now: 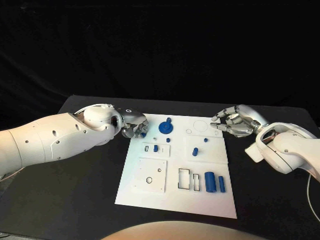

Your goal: Assemble the parts on the task board

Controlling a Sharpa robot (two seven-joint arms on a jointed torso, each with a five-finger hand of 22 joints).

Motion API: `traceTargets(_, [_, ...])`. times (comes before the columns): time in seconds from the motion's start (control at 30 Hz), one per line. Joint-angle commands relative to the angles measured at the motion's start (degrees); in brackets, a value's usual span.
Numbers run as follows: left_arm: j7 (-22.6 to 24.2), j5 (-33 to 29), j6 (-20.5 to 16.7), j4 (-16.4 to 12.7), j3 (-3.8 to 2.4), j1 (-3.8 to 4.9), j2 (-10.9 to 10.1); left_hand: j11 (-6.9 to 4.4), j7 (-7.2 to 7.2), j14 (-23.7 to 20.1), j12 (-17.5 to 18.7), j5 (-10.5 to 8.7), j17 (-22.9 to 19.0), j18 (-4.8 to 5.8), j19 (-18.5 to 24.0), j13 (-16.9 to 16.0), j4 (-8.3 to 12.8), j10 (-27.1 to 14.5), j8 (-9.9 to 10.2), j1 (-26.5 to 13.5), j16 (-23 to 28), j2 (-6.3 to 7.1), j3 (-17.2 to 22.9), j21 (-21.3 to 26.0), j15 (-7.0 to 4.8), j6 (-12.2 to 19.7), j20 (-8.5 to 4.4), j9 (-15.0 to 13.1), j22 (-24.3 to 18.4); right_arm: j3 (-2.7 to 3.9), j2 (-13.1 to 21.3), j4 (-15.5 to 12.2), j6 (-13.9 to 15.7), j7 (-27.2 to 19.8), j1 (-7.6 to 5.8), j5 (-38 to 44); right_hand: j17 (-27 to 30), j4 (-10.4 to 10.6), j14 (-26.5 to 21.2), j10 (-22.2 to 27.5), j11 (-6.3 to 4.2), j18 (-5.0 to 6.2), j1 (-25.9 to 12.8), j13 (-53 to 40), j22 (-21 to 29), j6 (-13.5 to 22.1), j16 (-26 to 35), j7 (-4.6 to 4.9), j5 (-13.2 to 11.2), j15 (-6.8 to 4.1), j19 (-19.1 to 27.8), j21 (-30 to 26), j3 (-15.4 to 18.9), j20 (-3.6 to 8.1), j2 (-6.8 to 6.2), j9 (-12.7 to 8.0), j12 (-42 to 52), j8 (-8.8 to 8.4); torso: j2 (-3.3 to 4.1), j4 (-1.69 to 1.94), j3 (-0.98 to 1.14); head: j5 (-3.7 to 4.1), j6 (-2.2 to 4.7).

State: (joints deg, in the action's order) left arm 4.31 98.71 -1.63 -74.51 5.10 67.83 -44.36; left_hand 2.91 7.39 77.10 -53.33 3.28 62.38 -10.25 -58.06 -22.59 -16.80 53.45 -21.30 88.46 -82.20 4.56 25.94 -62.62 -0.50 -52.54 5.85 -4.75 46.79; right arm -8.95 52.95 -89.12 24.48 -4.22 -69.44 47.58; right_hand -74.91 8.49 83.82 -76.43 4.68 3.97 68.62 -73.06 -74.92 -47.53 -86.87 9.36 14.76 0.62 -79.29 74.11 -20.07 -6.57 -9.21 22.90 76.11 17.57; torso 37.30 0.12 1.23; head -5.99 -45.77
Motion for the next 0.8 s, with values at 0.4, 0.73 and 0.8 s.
traceTargets(0.4, [1.9, -1.4, 0.9, 0.0, 0.33, -0.41, 0.0, 0.53, 0.38, 0.0, 1.6, -0.12, 0.0, 0.72, 0.5, 0.7, 0.0, -0.4, 0.6, -1.8, -0.1, -1.46, 3.4, 0.2, 0.59, -0.4, 0.33, -0.3, 0.0, 0.01, 0.0, 0.0, -0.8, -0.3, 0.06, 0.5, -5.4, 0.5, 4.0, -0.1, -0.23, 0.44, -0.4, 0.0, -1.3, 0.5, 0.2, -0.09, 0.3, -0.39, 0.1, -0.2, 0.2, 0.29, 0.11, -0.1, 0.2, 0.37, 0.04, 0.0, -0.02, 0.09, 0.12])
traceTargets(0.73, [2.1, -1.6, 0.2, 0.0, 0.33, -0.41, 0.0, 1.13, 0.84, -0.5, 5.6, -0.12, -1.2, 0.62, 0.8, 2.7, 0.1, -0.1, 1.4, -2.5, 0.4, -0.57, 8.0, 0.5, 1.05, -0.4, 0.62, -0.6, -0.3, 0.01, -0.1, 0.1, -0.7, -0.5, 0.09, 0.9, -5.4, 0.6, 4.0, -0.1, -0.23, 0.47, -0.5, 0.1, -1.2, 0.5, 0.2, -0.09, 0.3, -0.39, 0.2, -0.4, 0.2, 0.29, 0.11, -0.1, 0.1, 0.39, 0.05, -0.04, -0.01, 0.1, 0.19])
traceTargets(0.8, [2.1, -1.6, 0.0, 0.1, 0.33, -0.41, 0.0, 1.27, 0.98, -0.7, 6.7, -0.11, -1.6, 0.57, 0.9, 3.2, 0.2, 0.2, 1.5, -2.4, 0.6, -0.2, 9.2, 0.6, 1.16, -0.4, 0.7, -0.6, -0.5, 0.01, -0.1, 0.1, -0.7, -0.5, 0.09, 1.0, -5.4, 0.6, 4.0, -0.1, -0.23, 0.47, -0.5, 0.1, -1.2, 0.5, 0.2, -0.09, 0.3, -0.39, 0.2, -0.4, 0.2, 0.29, 0.11, -0.1, 0.1, 0.39, 0.04, -0.02, 0.0, 0.12, 0.19])
